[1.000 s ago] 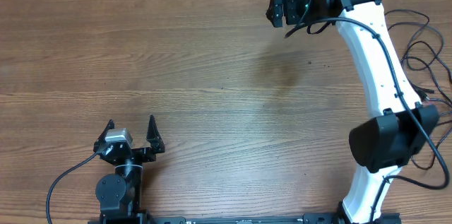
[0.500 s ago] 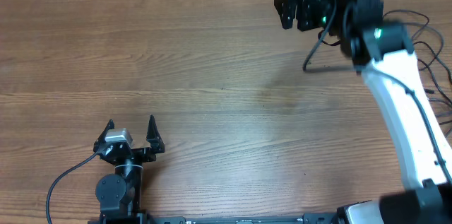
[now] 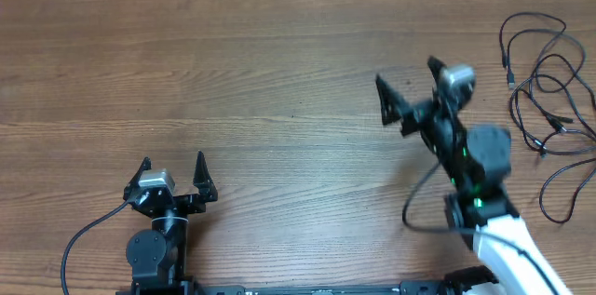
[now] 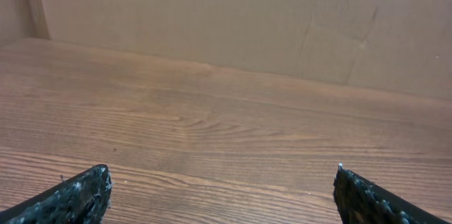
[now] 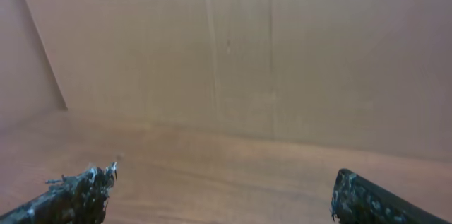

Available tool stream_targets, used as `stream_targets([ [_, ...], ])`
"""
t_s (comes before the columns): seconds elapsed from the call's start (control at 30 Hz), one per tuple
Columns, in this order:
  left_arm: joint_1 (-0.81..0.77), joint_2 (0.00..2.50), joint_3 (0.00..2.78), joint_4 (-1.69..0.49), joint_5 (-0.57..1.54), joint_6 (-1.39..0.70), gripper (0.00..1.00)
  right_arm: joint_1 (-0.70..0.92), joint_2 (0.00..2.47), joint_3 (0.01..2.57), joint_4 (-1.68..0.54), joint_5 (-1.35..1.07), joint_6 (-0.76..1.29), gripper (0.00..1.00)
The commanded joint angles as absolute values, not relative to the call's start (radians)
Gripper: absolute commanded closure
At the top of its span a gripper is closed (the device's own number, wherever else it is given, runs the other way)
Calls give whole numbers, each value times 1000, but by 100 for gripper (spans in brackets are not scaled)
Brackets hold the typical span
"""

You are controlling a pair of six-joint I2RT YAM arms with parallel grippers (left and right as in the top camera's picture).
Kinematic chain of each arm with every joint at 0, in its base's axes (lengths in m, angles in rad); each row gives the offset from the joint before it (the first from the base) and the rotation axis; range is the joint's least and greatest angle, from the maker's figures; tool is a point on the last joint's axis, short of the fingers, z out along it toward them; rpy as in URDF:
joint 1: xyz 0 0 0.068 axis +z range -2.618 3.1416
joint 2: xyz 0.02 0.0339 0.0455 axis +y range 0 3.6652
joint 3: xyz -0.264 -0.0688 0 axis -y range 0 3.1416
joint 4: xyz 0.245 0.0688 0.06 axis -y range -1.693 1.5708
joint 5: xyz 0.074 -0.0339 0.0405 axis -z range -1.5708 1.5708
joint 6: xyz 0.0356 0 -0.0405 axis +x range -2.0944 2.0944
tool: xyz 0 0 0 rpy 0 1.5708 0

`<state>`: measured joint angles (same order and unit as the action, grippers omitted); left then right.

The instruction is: Untangle cables

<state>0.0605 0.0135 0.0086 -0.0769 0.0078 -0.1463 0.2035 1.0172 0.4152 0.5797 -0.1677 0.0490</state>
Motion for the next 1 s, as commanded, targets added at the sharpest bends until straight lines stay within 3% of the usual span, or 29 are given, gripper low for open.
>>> stream_targets([
  [0.0,59,4,6,-78,16,-138,0,201,875,264,623,-121,56,0],
  [0.27,59,4,6,-78,16,-138,0,198,527,6,620,-79,56,0],
  [0.77,59,4,6,-78,16,-138,0,24,48,8,24,-114,57,0],
  [0.97,59,4,6,-78,16,-138,0,-9,3,8,-74,-123,56,0],
])
